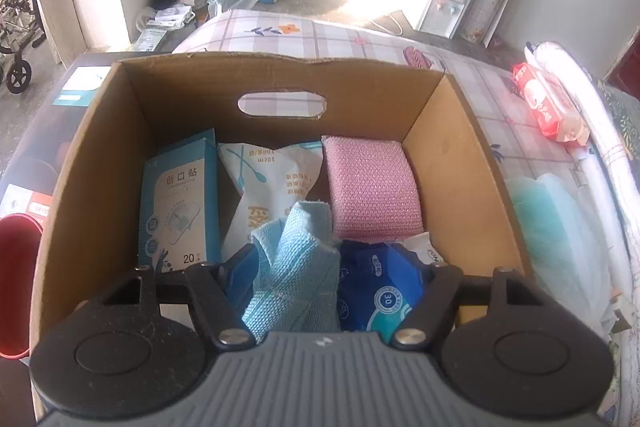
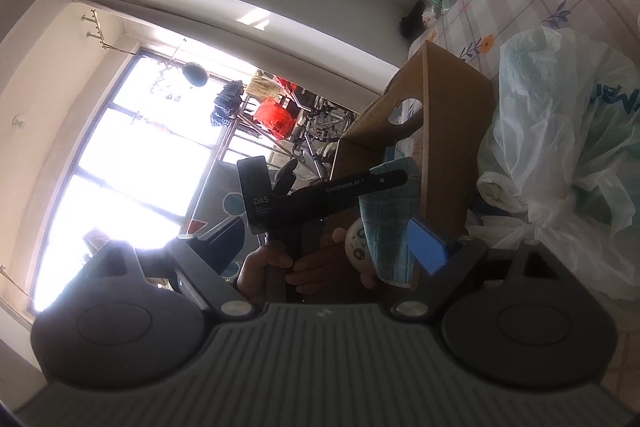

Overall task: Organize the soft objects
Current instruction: 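Move the right gripper over the bed to the white yogurt cup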

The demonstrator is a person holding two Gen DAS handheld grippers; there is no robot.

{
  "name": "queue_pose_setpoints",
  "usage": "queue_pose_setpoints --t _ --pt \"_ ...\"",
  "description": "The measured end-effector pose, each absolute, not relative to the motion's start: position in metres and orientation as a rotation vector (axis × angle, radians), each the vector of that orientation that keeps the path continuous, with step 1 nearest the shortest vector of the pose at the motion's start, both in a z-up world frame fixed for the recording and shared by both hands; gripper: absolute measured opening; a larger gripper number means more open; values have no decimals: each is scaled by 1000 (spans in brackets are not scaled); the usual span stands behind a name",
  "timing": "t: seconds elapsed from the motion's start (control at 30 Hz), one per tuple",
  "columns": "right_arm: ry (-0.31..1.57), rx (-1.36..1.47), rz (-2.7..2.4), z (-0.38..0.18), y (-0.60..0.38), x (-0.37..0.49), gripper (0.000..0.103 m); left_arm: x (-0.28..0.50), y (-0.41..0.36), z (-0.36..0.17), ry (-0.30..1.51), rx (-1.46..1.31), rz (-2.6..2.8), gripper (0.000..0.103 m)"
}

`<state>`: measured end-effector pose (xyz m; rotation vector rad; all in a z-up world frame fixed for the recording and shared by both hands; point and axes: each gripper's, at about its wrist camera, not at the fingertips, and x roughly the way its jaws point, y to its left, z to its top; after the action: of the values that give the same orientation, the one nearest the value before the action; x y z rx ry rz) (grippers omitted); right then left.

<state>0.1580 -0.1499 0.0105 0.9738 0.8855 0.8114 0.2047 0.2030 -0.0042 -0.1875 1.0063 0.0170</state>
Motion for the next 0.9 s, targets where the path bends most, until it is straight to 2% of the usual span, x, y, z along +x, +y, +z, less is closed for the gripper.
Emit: queue_pose_setpoints --t 0.23,0.47,0.9 --pt "785 914 695 23 -187 134 90 151 170 46 837 -162 -5 73" --pt "690 778 456 36 -247 93 93 111 81 69 731 -47 -212 83" --pt "716 826 244 -9 -322 52 93 98 -57 25 715 128 -458 82"
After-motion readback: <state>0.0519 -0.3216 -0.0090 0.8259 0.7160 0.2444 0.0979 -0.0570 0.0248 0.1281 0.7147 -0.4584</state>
